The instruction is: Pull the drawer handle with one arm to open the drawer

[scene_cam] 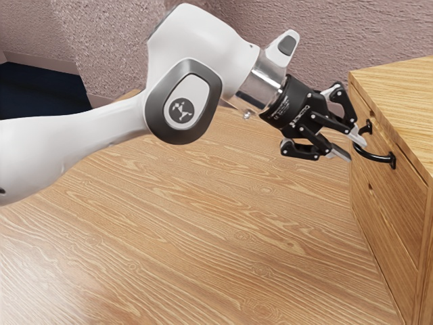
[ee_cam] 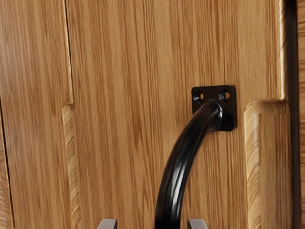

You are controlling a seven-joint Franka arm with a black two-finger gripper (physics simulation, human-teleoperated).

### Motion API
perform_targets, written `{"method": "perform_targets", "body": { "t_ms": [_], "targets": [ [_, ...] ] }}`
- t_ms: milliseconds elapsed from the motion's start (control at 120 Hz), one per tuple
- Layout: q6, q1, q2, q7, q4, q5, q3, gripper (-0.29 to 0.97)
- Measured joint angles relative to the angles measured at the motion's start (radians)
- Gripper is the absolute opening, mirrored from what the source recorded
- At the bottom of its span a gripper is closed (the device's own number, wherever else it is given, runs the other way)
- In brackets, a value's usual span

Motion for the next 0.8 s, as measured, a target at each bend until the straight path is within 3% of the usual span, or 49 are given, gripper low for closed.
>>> {"method": "perform_targets", "body": {
  "t_ms": [800],
  "targets": [
    [-0.001,0.02,0.004,0.004,-0.02,0.007,0.0,0.02]
  ]
}}
